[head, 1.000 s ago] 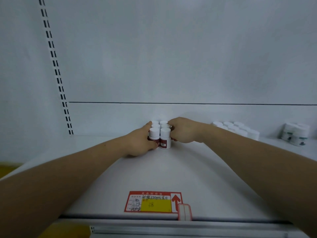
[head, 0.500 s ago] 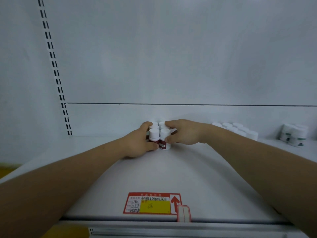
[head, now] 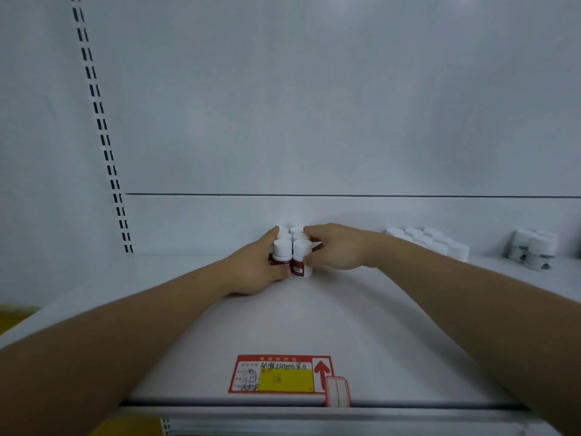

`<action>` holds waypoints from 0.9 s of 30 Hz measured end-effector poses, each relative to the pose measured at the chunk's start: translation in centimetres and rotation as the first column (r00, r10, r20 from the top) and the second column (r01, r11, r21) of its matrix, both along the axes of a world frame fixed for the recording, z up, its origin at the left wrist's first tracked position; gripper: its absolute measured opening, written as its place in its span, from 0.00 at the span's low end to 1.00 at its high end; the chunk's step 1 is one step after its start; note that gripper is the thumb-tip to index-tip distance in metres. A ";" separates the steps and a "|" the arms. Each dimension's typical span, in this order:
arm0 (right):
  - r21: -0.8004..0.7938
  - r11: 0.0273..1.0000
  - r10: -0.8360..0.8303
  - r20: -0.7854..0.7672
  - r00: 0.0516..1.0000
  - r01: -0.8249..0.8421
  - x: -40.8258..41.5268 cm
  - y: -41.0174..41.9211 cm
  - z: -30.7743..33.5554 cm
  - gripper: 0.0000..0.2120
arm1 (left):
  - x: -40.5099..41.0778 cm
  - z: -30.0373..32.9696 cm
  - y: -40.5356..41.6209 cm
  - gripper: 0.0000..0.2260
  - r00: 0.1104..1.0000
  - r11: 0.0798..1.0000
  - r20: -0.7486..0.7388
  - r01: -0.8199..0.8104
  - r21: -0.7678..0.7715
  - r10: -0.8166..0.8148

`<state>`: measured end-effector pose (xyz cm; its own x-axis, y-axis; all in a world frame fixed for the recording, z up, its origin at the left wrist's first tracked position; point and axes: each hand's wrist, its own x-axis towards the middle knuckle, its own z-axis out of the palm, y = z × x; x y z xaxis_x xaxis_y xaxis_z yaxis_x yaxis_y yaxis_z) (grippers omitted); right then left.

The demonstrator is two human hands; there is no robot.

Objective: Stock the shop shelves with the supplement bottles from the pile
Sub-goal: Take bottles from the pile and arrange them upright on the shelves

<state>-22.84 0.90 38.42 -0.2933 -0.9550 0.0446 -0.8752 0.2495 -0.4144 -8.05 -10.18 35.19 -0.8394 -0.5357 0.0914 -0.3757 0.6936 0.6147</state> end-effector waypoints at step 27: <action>-0.016 0.995 -0.095 0.086 0.992 0.097 1.0 0.0 0.2 0.22 | -0.3 0.9 -0.1 0.34 0.999 0.998 0.044 -0.019 0.054 0.017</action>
